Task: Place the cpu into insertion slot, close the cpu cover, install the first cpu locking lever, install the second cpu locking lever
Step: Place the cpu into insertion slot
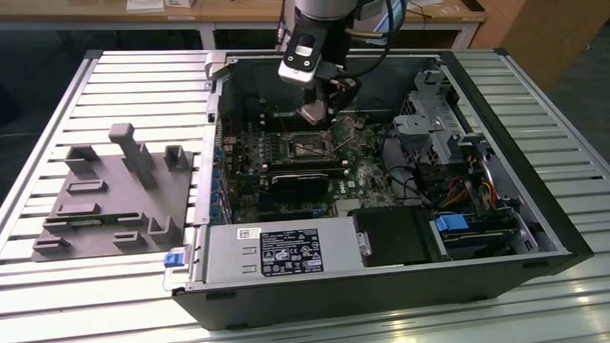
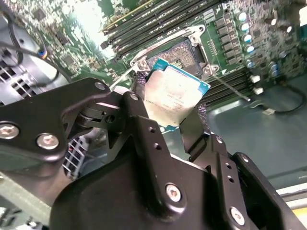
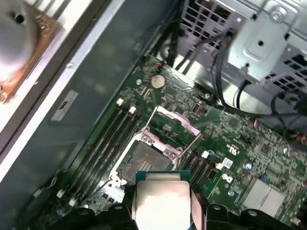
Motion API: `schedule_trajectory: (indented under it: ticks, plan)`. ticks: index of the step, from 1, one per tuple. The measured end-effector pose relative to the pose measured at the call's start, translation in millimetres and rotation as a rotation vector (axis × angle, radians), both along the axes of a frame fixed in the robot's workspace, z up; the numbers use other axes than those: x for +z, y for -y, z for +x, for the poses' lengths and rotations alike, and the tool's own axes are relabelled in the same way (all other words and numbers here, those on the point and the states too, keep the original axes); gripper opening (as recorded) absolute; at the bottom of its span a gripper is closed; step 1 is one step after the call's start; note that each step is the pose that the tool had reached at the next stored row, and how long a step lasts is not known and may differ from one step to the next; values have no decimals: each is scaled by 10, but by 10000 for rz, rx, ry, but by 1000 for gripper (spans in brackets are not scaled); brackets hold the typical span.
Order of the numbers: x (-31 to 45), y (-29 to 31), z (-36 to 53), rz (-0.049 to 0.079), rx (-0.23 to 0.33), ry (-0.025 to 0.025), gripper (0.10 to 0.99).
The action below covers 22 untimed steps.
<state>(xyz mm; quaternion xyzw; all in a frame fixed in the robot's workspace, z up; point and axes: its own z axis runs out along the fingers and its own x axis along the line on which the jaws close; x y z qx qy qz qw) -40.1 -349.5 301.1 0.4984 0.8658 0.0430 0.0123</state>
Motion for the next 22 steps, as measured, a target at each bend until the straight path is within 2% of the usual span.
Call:
schedule_trajectory:
  ticks: [22]
  plan:
    - [-233, 0, 0, 0, -4007, 0, 537]
